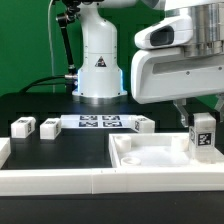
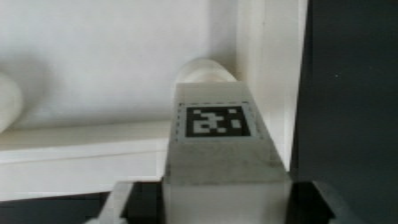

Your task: Assemble square table

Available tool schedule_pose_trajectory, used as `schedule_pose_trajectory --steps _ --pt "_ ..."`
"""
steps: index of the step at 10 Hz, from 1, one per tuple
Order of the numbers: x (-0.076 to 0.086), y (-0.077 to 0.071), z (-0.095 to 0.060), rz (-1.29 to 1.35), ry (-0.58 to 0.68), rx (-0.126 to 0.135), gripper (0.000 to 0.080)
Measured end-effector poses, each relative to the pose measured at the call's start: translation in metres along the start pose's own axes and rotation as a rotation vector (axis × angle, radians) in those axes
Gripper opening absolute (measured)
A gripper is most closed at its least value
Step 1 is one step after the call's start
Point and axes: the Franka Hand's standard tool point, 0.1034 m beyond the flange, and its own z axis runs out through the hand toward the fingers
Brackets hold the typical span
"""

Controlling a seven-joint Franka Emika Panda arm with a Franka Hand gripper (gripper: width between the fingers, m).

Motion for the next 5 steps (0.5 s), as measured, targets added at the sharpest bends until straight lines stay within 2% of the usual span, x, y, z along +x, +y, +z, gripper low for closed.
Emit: schedule_pose_trajectory --steps 2,5 --pt "-0.0026 0.0026 -0.0005 0.24 0.021 0.017 0.0288" --pt "-0.0049 0.001 0.0003 0.568 0.018 0.008 0.0288"
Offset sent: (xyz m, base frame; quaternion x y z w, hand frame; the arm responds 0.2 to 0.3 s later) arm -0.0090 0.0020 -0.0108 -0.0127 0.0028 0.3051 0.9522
